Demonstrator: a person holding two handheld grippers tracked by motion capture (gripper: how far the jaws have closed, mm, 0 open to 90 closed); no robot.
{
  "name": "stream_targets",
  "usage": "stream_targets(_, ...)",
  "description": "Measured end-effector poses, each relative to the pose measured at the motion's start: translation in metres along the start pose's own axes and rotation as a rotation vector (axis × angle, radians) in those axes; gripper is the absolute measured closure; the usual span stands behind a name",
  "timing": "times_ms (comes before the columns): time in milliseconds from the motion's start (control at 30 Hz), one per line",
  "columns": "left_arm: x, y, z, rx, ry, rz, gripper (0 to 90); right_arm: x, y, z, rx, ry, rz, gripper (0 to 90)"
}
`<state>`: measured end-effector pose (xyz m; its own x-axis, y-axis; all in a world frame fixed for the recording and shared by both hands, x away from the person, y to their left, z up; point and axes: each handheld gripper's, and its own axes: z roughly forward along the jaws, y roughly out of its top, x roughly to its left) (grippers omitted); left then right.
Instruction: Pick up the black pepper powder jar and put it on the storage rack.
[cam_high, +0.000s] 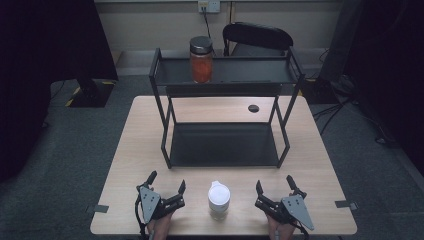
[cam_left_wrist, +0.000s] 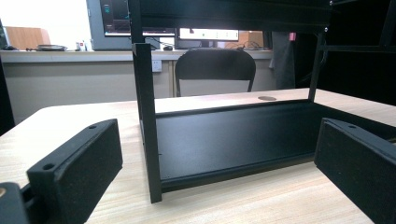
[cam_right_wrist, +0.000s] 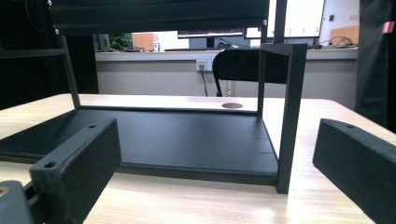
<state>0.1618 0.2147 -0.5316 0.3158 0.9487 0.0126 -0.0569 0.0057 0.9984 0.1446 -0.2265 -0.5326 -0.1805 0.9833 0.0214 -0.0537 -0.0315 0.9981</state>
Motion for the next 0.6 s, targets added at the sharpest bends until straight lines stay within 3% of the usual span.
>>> stream_targets(333,0.0,0.0,0.0,0.0,0.002,0.0,0.3,0.0,0.009,-0.004,-0.026,0.014,0.006,0.0)
stream_targets(600,0.0,0.0,0.0,0.0,0.002,0.0,0.3,0.004,0.028,-0.009,-0.057,0.06,0.022,0.0)
